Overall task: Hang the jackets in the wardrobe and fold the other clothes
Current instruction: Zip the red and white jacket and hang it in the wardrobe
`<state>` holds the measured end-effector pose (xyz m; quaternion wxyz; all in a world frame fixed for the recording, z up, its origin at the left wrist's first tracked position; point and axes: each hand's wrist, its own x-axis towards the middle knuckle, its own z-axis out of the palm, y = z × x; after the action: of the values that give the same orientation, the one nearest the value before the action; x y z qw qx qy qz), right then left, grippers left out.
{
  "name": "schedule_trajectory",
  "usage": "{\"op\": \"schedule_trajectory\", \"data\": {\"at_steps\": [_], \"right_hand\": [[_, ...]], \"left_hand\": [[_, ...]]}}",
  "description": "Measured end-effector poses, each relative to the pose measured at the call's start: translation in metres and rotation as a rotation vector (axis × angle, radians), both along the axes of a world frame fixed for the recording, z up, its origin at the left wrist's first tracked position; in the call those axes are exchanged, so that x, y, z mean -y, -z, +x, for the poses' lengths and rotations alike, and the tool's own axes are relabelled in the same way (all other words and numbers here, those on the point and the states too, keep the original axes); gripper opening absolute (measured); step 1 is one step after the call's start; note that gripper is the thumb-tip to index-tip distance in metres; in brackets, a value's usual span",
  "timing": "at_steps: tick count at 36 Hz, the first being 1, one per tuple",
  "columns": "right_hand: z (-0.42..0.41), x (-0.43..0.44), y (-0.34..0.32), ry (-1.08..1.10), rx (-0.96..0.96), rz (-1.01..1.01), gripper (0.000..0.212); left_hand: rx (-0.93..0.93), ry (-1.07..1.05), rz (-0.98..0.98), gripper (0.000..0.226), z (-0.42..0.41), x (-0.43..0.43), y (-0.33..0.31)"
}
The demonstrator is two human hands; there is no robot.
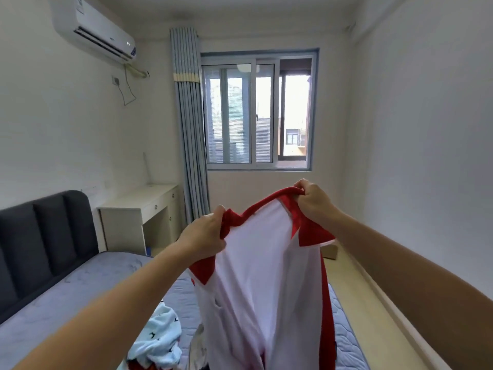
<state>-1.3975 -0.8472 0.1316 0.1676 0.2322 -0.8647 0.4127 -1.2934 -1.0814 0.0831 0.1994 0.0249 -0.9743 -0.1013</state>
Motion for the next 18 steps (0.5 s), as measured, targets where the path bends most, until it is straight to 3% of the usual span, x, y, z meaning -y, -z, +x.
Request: {"op": "schedule_trajectory", "data": {"at_steps": [6, 12, 18], "right_hand": [[-0.005, -0.035, -0.011, 0.062, -0.054, 0.117, 0.017], [-0.001, -0.056, -0.007, 0.112, -0.16, 0.312, 0.019], [0.001, -0.069, -0.002, 0.149, -0.208, 0.361, 0.02]], "left_hand": [[0.145, -0.223, 0.011, 0.011, 0.0, 0.018, -0.016], [-0.042, -0.272, -0.071, 0.012, -0.002, 0.028, -0.024], [-0.171, -0.233, -0.233, 0.016, 0.0, 0.035, -0.02]]}}
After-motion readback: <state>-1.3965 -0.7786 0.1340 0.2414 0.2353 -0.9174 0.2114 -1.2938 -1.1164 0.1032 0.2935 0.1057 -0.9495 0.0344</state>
